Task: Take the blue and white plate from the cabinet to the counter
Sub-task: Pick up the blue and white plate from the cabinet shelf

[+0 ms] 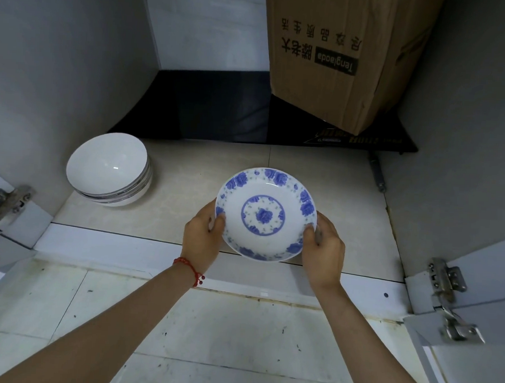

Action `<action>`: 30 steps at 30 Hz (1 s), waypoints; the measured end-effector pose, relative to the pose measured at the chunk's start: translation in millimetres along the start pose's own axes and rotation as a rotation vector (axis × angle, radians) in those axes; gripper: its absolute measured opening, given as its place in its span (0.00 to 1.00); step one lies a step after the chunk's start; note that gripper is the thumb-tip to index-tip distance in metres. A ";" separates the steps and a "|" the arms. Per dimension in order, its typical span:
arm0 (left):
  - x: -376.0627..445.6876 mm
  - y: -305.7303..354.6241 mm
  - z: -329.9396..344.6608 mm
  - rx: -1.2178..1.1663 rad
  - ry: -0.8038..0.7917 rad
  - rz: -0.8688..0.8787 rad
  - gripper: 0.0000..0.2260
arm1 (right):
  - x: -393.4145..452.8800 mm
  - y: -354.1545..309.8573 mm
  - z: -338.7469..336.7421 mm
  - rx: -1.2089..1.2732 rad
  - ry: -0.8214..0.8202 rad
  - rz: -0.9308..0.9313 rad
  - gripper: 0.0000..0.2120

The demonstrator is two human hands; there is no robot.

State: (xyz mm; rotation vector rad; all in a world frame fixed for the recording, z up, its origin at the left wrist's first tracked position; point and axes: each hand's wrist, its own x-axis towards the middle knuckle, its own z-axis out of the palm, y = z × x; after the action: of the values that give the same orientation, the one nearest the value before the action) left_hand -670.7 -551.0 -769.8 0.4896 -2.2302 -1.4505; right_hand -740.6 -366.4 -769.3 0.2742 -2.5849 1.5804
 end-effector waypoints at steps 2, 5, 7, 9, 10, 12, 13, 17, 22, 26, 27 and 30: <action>1.1 5.0 -0.8 -0.031 0.011 -0.005 0.13 | 0.9 -2.5 0.0 0.037 0.033 0.021 0.11; 1.5 14.3 -2.5 -0.093 0.027 0.002 0.12 | 1.5 -4.9 -1.7 0.049 0.073 0.021 0.09; 2.5 19.1 -3.7 -0.099 0.040 0.003 0.12 | 0.9 -7.0 -3.9 0.077 0.075 0.026 0.07; 3.5 21.9 -5.1 -0.096 0.052 -0.003 0.12 | -0.1 -9.2 -5.8 0.107 0.072 0.030 0.07; 3.7 23.4 -5.7 -0.101 0.052 -0.010 0.12 | -0.5 -9.9 -6.7 0.112 0.072 0.037 0.07; 3.3 26.6 -7.6 -0.119 0.043 -0.023 0.12 | -1.3 -11.6 -9.2 0.121 0.075 0.053 0.07; 2.8 28.4 -8.6 -0.131 0.038 -0.029 0.12 | -1.9 -12.7 -10.9 0.126 0.076 0.059 0.07; -0.2 34.0 -13.3 -0.219 0.025 -0.075 0.12 | -5.2 -18.6 -18.1 0.134 0.057 0.061 0.08; -5.1 42.5 -18.1 -0.261 0.023 -0.126 0.12 | -10.7 -26.4 -28.6 0.161 0.041 0.098 0.09; -10.5 55.4 -22.0 -0.238 0.002 -0.164 0.12 | -16.3 -35.2 -42.7 0.180 0.044 0.132 0.08; -12.9 59.8 -23.1 -0.221 -0.001 -0.172 0.12 | -19.2 -38.9 -47.3 0.182 0.044 0.140 0.08; -21.7 78.2 -28.2 -0.202 -0.020 -0.194 0.11 | -29.6 -51.1 -62.1 0.175 0.043 0.160 0.08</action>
State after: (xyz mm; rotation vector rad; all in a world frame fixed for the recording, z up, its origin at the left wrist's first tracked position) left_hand -641.9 -531.0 -691.3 0.6397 -2.0684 -1.7643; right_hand -701.7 -331.0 -701.7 0.0469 -2.4947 1.8480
